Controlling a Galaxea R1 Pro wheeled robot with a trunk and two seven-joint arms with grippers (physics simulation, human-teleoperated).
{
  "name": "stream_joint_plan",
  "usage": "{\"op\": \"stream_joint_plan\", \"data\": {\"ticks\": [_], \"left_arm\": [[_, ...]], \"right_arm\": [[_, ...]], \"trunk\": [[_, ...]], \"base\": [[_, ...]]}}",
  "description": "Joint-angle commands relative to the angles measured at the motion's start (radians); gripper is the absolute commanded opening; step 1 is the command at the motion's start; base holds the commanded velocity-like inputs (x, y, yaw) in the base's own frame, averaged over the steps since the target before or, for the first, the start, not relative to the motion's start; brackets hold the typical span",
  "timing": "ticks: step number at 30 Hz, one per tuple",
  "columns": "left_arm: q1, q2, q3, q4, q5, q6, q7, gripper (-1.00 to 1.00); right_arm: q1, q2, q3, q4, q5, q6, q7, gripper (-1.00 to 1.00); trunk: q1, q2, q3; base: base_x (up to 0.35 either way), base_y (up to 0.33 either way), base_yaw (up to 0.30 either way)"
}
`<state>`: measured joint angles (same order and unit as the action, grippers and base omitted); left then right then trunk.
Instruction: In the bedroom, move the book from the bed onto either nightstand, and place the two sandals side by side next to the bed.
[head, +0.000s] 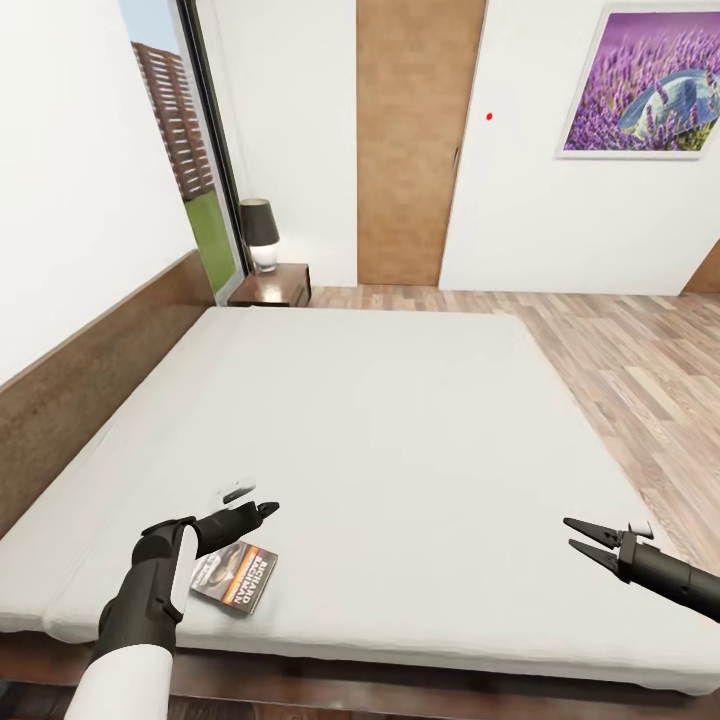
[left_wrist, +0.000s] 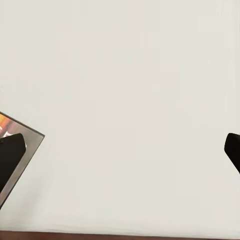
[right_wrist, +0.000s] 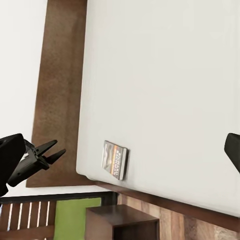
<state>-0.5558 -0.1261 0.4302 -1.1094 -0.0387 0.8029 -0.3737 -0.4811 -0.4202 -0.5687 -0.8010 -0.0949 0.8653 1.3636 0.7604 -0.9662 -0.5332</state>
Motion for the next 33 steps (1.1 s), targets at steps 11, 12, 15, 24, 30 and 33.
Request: {"op": "stream_joint_plan", "data": {"ticks": [11,12,15,24,30,33], "left_arm": [[-0.001,-0.001,0.004,-0.001,-0.004,0.006,-0.007,1.00],[-0.001,-0.001,0.004,-0.001,-0.004,0.006,-0.007,1.00],[-0.001,-0.001,0.004,-0.001,-0.004,0.006,-0.007,1.00],[-0.001,-0.001,0.004,-0.001,-0.004,0.006,-0.007,1.00],[-0.001,-0.001,0.004,-0.001,-0.004,0.006,-0.007,1.00],[-0.001,-0.001,0.004,-0.001,-0.004,0.006,-0.007,1.00]], "right_arm": [[-0.001,0.000,0.000,0.000,-0.002,0.007,0.002,1.00],[-0.001,0.000,0.000,0.000,-0.002,0.007,0.002,1.00],[-0.001,0.000,0.000,0.000,-0.002,0.007,0.002,1.00],[-0.001,0.000,0.000,0.000,-0.002,0.007,0.002,1.00],[-0.001,0.000,0.000,0.000,-0.002,0.007,0.002,1.00],[-0.001,0.001,0.000,0.000,-0.001,0.007,0.002,1.00]], "trunk": [[0.000,-0.001,-0.008],[0.000,-0.001,-0.009],[0.000,-0.001,-0.014],[0.000,-0.001,-0.028],[0.000,-0.001,-0.037],[0.000,-0.001,-0.042]], "base": [[0.000,0.000,0.000],[0.000,0.000,0.000],[0.000,0.000,0.000],[0.000,0.000,0.000],[0.000,0.000,0.000],[0.000,0.000,0.000]]}}
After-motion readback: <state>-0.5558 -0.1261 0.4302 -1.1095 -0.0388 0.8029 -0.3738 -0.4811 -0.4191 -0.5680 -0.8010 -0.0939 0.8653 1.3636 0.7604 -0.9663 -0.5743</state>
